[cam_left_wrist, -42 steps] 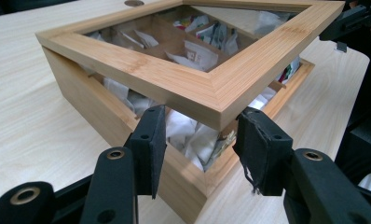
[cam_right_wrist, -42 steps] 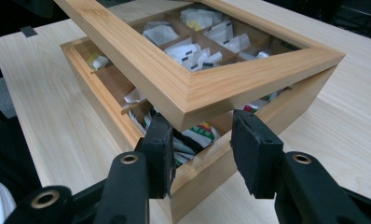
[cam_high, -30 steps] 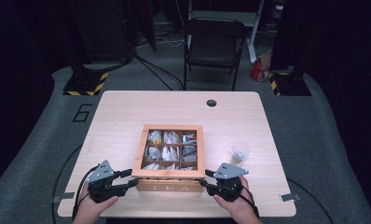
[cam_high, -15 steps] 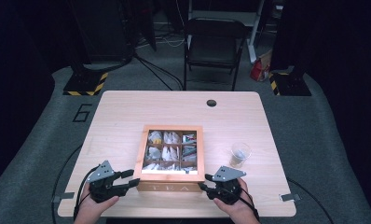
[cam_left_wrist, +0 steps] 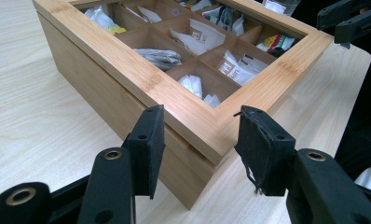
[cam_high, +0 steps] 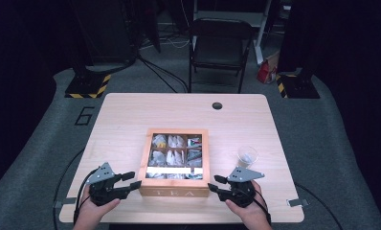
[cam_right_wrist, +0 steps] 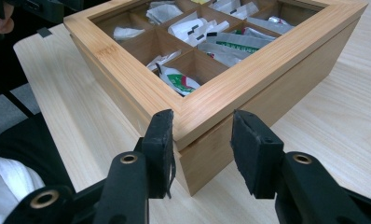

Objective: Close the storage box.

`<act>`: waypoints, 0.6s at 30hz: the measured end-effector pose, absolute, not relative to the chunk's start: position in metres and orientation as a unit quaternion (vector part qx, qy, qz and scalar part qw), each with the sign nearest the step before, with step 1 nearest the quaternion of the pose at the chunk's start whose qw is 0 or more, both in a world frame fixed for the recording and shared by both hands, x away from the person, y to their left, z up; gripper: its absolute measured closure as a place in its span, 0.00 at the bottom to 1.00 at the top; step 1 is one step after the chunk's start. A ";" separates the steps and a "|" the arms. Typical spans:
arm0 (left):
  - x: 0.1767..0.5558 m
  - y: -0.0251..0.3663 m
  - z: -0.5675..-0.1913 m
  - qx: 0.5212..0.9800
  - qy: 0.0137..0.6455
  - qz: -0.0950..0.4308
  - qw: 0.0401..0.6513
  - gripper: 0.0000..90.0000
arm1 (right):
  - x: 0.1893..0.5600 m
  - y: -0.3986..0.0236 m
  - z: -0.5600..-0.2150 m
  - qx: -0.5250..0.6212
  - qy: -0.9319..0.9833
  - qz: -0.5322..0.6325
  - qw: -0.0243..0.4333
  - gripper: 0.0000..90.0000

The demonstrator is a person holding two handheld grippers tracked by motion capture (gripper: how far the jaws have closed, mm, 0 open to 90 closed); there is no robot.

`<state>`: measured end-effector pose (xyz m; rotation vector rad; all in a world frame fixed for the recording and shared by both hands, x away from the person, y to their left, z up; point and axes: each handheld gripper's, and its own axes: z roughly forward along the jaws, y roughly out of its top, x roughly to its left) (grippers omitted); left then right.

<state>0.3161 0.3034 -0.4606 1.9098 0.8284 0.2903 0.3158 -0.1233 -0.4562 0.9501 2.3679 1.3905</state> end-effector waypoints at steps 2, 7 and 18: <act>0.316 0.303 -0.460 0.788 0.343 0.125 0.495 0.57 | 0.316 -0.124 -0.456 0.324 0.809 0.475 0.117 0.65; 0.316 0.306 -0.457 0.790 0.344 0.118 0.494 0.57 | 0.315 -0.125 -0.454 0.323 0.811 0.470 0.128 0.65; 0.321 0.322 -0.453 0.778 0.358 0.130 0.500 0.57 | 0.321 -0.138 -0.453 0.340 0.809 0.453 0.158 0.64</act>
